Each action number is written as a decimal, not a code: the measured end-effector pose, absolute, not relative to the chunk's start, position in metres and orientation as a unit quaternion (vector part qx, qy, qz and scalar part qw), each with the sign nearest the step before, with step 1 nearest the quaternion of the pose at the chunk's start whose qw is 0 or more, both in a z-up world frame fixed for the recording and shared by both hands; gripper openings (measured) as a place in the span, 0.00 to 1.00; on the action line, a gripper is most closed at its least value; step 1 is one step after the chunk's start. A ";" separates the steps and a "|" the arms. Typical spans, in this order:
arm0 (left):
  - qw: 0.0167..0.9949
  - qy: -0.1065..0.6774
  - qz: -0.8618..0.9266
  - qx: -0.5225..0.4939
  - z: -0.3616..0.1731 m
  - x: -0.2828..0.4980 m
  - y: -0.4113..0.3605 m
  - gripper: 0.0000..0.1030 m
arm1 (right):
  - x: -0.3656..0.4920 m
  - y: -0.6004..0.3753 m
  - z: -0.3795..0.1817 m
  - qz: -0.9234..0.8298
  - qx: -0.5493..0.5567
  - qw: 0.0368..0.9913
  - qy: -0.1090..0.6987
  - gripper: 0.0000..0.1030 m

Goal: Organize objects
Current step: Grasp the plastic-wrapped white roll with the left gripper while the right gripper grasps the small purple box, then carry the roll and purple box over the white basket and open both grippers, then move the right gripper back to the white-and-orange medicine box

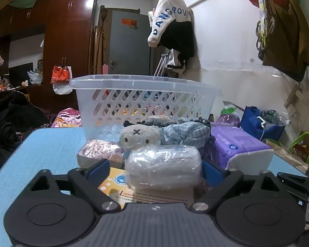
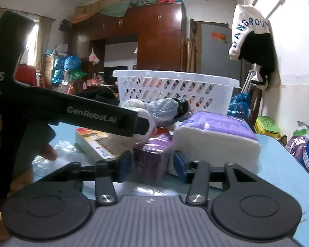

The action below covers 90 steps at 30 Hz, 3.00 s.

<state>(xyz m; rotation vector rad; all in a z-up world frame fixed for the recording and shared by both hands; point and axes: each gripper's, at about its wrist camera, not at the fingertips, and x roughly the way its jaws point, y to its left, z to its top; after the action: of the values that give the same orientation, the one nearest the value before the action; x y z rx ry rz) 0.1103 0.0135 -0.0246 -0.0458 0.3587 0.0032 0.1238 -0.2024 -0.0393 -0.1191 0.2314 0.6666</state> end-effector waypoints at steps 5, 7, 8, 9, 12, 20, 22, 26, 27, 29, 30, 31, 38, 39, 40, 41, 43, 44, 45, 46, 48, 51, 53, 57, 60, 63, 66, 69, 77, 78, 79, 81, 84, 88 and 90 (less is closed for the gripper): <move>0.984 0.178 0.004 -0.020 -0.024 0.112 0.011 0.91 | 0.120 -0.194 -0.040 0.321 -0.079 0.938 0.103 0.47; 0.984 0.177 0.005 -0.017 -0.024 0.112 0.009 0.89 | 0.119 -0.191 -0.042 0.315 -0.090 0.939 0.100 0.43; 0.984 0.177 0.008 -0.015 -0.024 0.112 0.009 0.84 | 0.118 -0.192 -0.042 0.313 -0.092 0.940 0.099 0.41; 0.984 0.178 0.010 -0.012 -0.024 0.113 0.008 0.74 | 0.119 -0.193 -0.042 0.315 -0.090 0.940 0.098 0.41; 0.985 0.174 0.016 -0.009 -0.025 0.111 0.008 0.73 | 0.118 -0.197 -0.041 0.318 -0.089 0.939 0.094 0.40; 0.989 0.141 0.022 -0.023 -0.021 0.094 0.019 0.73 | 0.100 -0.211 -0.033 0.334 -0.078 0.937 0.061 0.39; 0.991 0.130 0.019 -0.025 -0.019 0.089 0.020 0.73 | 0.097 -0.214 -0.029 0.340 -0.073 0.936 0.051 0.39; 0.993 0.112 0.018 -0.013 -0.015 0.079 0.016 0.73 | 0.096 -0.219 -0.023 0.348 -0.067 0.934 0.040 0.39; 0.994 0.109 0.017 -0.011 -0.014 0.078 0.015 0.73 | 0.097 -0.220 -0.021 0.351 -0.063 0.933 0.041 0.39; 0.994 0.106 0.015 -0.011 -0.012 0.076 0.013 0.73 | 0.099 -0.224 -0.017 0.358 -0.052 0.931 0.046 0.39; 0.994 0.103 0.014 -0.011 -0.011 0.075 0.012 0.73 | 0.100 -0.225 -0.015 0.360 -0.048 0.930 0.047 0.39; 0.995 0.102 0.014 -0.011 -0.009 0.075 0.012 0.73 | 0.101 -0.228 -0.013 0.363 -0.042 0.930 0.047 0.39; 0.997 0.080 0.011 -0.014 0.012 0.068 0.013 0.73 | 0.116 -0.244 0.018 0.374 -0.015 0.926 0.041 0.39; 0.997 0.077 0.012 -0.012 0.016 0.067 0.014 0.73 | 0.120 -0.246 0.022 0.370 -0.017 0.928 0.039 0.39; 0.997 0.074 0.013 -0.011 0.021 0.068 0.015 0.73 | 0.125 -0.246 0.027 0.366 -0.020 0.930 0.037 0.39; 0.997 0.071 0.014 -0.009 0.027 0.070 0.015 0.73 | 0.131 -0.246 0.033 0.363 -0.021 0.931 0.038 0.39; 0.997 0.069 0.020 -0.004 0.041 0.076 0.017 0.73 | 0.145 -0.246 0.047 0.361 -0.019 0.932 0.032 0.39; 0.997 0.070 0.024 -0.005 0.049 0.081 0.018 0.73 | 0.150 -0.245 0.052 0.355 -0.022 0.934 0.028 0.39; 0.997 0.070 0.027 -0.006 0.059 0.089 0.021 0.73 | 0.156 -0.243 0.058 0.345 -0.026 0.938 0.023 0.39; 0.997 0.072 0.032 -0.005 0.068 0.095 0.022 0.73 | 0.163 -0.240 0.064 0.339 -0.029 0.940 0.022 0.39; 0.995 0.085 0.043 0.003 0.086 0.115 0.023 0.73 | 0.182 -0.233 0.075 0.337 -0.036 0.941 0.027 0.39; 0.992 0.107 0.062 0.009 0.107 0.153 0.029 0.73 | 0.217 -0.217 0.085 0.330 -0.046 0.941 0.052 0.39; 0.989 0.132 0.068 0.003 0.114 0.183 0.037 0.73 | 0.240 -0.204 0.087 0.333 -0.049 0.939 0.074 0.39; 0.977 0.195 0.082 -0.012 0.110 0.239 0.055 0.73 | 0.281 -0.175 0.080 0.324 -0.076 0.934 0.131 0.39; 0.969 0.229 0.092 -0.023 0.100 0.266 0.069 0.73 | 0.302 -0.165 0.071 0.316 -0.075 0.931 0.165 0.39; 0.967 0.241 0.081 -0.030 0.093 0.274 0.077 0.73 | 0.312 -0.163 0.068 0.319 -0.060 0.927 0.187 0.39; 0.965 0.248 0.078 -0.027 0.090 0.275 0.080 0.73 | 0.319 -0.170 0.066 0.324 -0.044 0.921 0.210 0.39; 0.964 0.253 0.075 -0.023 0.089 0.278 0.077 0.73 | 0.321 -0.170 0.067 0.320 -0.050 0.921 0.216 0.39; 0.963 0.260 0.063 -0.014 0.080 0.285 0.070 0.89 | 0.316 -0.173 0.069 0.319 -0.045 0.925 0.202 0.64; 0.965 0.253 0.062 -0.011 0.079 0.283 0.069 0.97 | 0.316 -0.174 0.072 0.316 -0.045 0.928 0.194 0.82; 0.967 0.246 0.062 -0.009 0.079 0.281 0.068 0.99 | 0.312 -0.176 0.073 0.310 -0.045 0.931 0.187 0.97; 0.973 0.226 0.056 -0.006 0.081 0.272 0.065 0.99 | 0.307 -0.180 0.078 0.309 -0.043 0.933 0.177 0.99; 0.981 0.190 0.046 0.007 0.085 0.248 0.058 1.00 | 0.288 -0.196 0.080 0.305 -0.031 0.937 0.166 1.00; 0.981 0.191 0.024 0.006 0.071 0.207 0.052 1.00 | 0.241 -0.230 0.061 0.329 0.009 0.931 0.161 1.00; 0.985 0.174 -0.002 -0.007 0.057 0.176 0.052 1.00 | 0.212 -0.247 0.042 0.345 0.026 0.925 0.155 1.00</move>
<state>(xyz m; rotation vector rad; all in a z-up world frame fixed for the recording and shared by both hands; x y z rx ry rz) 0.1756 0.0523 0.0570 -0.0140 0.3489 -0.0035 0.2123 -0.2468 0.0425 0.0538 0.3188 0.7080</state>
